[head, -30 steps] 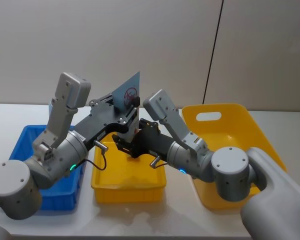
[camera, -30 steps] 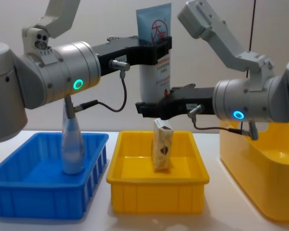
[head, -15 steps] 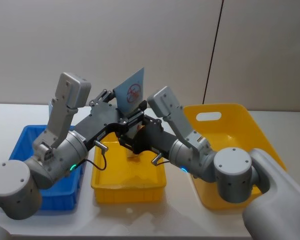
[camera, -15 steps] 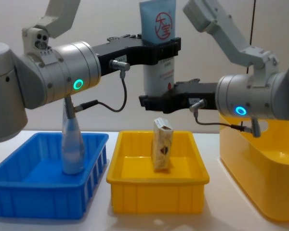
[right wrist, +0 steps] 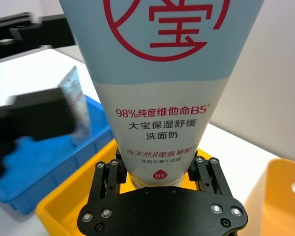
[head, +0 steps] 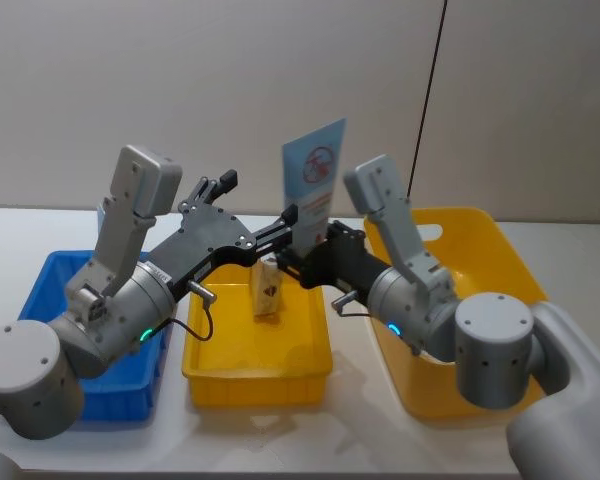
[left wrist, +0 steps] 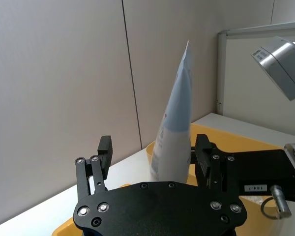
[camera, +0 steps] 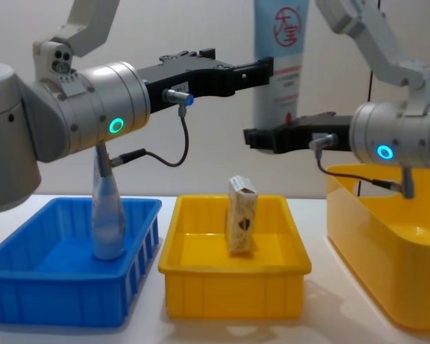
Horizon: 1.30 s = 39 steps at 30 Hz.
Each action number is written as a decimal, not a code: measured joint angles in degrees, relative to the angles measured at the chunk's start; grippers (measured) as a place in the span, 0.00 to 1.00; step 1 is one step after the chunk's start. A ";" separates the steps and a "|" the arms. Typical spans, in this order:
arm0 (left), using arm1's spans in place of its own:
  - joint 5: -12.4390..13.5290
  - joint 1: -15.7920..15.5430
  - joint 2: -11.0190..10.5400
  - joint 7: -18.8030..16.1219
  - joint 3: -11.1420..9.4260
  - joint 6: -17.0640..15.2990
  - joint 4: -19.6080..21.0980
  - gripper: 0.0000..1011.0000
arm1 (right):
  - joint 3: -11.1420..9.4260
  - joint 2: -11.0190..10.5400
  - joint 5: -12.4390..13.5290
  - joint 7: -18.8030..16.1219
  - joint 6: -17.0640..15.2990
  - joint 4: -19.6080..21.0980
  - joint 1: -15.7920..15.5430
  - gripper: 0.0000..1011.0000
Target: Bimanual collaborative sorting of washing and personal care products
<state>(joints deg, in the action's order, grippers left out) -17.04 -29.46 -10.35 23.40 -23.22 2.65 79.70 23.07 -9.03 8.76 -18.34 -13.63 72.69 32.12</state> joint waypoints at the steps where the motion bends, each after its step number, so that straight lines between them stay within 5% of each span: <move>1: 0.00 0.00 0.00 0.00 0.00 0.00 0.00 0.99 | -0.58 0.08 0.21 0.62 -0.82 0.37 -0.24 0.63; 25: 0.00 0.00 0.00 0.00 0.00 0.00 0.00 0.99 | -9.20 1.67 0.44 14.01 -17.12 1.98 -1.05 0.63; 39: 0.00 0.00 0.00 0.00 0.00 0.00 0.00 0.99 | -10.49 0.90 -1.34 16.90 -23.48 -0.34 0.53 0.63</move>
<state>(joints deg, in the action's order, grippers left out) -17.04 -29.46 -10.35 23.40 -23.22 2.65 79.69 12.58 -8.13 7.42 -1.44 -37.10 72.35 32.65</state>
